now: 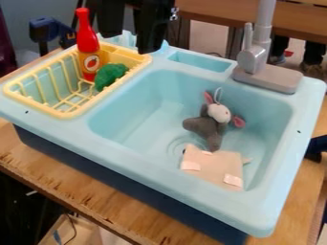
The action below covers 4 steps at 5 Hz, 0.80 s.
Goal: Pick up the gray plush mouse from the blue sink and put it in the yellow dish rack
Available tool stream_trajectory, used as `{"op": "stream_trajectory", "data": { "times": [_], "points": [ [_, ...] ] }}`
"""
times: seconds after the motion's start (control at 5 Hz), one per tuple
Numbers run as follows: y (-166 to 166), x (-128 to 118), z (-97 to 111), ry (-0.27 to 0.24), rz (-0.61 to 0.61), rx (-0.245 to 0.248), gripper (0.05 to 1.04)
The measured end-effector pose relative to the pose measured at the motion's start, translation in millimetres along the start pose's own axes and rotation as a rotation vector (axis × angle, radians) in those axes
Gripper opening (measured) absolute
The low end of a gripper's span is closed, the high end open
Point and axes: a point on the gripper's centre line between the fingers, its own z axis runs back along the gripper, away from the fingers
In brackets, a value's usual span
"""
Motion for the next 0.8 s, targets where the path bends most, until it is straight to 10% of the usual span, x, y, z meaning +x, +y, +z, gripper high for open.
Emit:
{"op": "stream_trajectory", "data": {
  "times": [0.8],
  "points": [
    [-42,16,-41,0.010,-0.094,-0.050,1.001]
  ]
}}
